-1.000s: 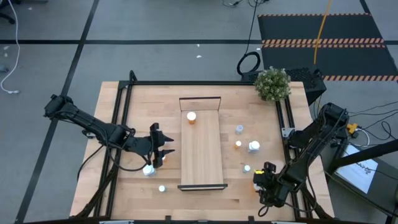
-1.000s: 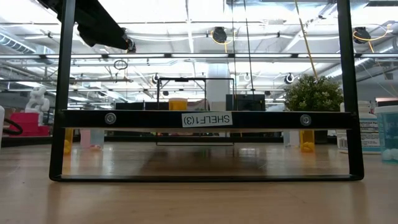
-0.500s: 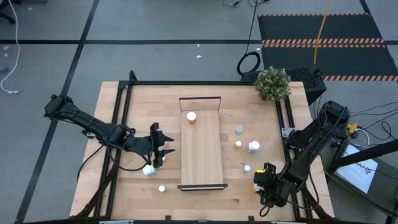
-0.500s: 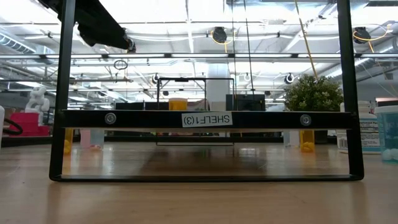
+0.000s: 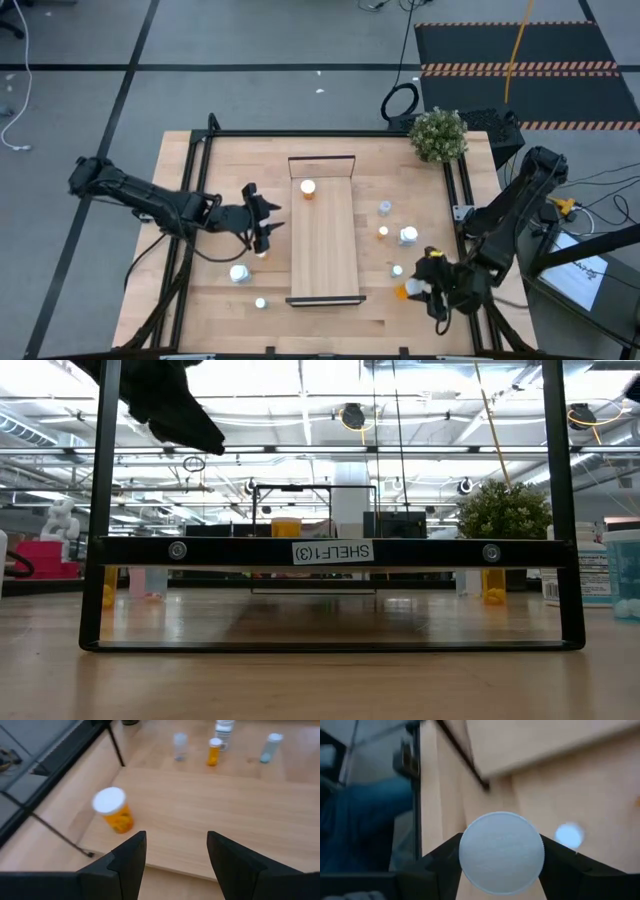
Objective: Pick and place medicine bottles onto shelf by color
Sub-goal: Put the big orange medicine bottle on the shelf
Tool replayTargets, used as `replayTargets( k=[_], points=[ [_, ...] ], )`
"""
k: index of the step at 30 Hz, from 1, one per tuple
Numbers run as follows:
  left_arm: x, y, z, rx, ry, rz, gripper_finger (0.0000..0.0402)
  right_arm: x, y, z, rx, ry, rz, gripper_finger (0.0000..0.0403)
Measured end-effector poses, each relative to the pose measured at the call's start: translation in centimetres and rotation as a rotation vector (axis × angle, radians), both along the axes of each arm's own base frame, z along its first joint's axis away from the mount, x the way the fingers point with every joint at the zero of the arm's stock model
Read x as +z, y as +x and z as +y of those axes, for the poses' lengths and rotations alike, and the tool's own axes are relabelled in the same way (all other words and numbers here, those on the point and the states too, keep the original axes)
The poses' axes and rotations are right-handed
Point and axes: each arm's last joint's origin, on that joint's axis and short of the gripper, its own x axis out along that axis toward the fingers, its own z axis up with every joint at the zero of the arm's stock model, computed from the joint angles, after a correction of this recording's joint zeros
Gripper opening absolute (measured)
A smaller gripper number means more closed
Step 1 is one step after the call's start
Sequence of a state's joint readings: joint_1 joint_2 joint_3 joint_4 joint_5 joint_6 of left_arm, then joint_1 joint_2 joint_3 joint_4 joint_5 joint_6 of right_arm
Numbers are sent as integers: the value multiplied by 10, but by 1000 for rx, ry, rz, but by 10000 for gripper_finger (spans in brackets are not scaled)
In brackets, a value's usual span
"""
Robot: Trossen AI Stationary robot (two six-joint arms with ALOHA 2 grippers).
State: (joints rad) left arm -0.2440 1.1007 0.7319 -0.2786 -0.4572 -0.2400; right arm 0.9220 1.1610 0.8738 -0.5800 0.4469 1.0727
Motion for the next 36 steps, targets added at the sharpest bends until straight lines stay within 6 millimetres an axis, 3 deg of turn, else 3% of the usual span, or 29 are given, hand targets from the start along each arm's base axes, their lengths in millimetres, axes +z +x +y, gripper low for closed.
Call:
replayTargets(
  k=[7,19,27,36],
  points=[
    [-1,1,12,18,35,28,209,24,9,-37,-69,-21,-105,207],
    [0,2,13,6,57,27,209,50,30,-117,-262,-88,-187,205],
    [1,3,15,-7,84,19,209,76,63,-165,-259,-137,-178,204],
    [5,5,20,20,81,-15,209,88,112,-204,-169,-216,-116,208]
  ],
)
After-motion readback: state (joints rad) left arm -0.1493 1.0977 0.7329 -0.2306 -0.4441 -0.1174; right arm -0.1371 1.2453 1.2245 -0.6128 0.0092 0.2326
